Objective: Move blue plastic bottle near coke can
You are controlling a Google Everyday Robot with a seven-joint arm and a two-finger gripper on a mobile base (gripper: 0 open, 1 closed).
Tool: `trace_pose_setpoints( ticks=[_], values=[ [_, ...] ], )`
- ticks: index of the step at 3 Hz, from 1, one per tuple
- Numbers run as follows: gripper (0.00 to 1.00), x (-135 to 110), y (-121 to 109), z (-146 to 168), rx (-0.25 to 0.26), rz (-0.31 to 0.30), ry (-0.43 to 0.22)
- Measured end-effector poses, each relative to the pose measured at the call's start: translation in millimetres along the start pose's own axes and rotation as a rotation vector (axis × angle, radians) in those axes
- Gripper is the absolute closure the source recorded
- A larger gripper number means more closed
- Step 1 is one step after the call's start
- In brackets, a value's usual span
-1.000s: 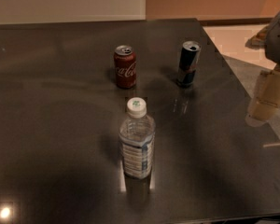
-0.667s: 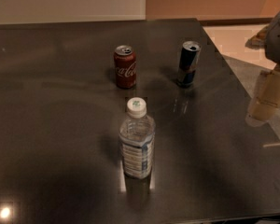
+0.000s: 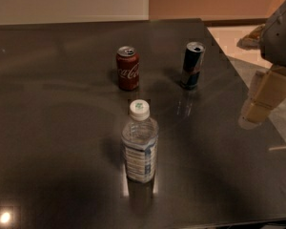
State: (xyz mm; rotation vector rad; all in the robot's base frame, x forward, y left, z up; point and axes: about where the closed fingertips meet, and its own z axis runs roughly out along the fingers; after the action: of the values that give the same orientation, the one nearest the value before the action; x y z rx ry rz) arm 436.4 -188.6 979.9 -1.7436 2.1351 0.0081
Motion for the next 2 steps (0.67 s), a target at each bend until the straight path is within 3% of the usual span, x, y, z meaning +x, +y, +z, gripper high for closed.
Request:
trace_pose_setpoints(
  ticks=[2],
  values=[
    [0.00,-64.6,36.5,26.2,-0.135,-0.105,-0.239]
  ],
)
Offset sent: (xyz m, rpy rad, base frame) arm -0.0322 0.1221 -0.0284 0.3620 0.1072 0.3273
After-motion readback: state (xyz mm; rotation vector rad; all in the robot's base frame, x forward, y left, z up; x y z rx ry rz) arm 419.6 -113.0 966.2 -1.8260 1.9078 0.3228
